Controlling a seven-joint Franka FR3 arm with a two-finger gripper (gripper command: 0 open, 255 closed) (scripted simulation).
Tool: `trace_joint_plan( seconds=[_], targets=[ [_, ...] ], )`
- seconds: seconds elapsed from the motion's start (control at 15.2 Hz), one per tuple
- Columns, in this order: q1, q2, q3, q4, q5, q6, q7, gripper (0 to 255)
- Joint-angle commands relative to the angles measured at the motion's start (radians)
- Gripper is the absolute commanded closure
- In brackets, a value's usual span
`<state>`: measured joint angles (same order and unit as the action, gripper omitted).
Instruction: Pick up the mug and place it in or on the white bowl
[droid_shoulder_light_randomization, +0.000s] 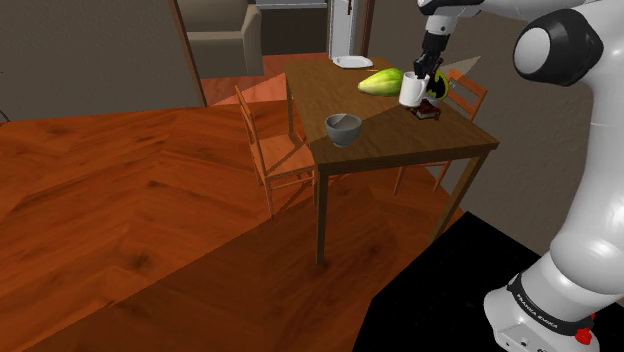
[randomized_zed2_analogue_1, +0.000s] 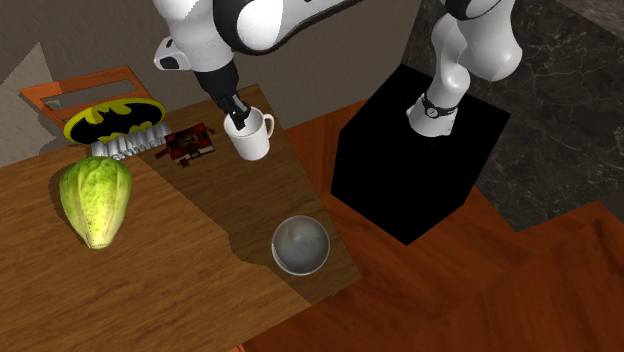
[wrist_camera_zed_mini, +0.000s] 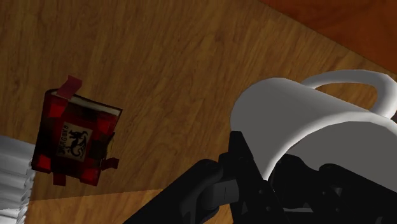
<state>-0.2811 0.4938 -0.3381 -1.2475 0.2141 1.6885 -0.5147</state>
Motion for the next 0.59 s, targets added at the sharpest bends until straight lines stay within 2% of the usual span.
trace_joint_plan(
  seconds=[0.0, 0.26, 0.53],
  targets=[
    [-0.005, 0.005, 0.0, 0.034, 0.001, -0.029, 0.002, 255],
    [-0.013, 0.015, 0.0, 0.096, 0.003, -0.081, 0.006, 255],
    [0.057, -0.016, 0.016, 0.062, -0.012, -0.07, 0.087, 255]
  ],
)
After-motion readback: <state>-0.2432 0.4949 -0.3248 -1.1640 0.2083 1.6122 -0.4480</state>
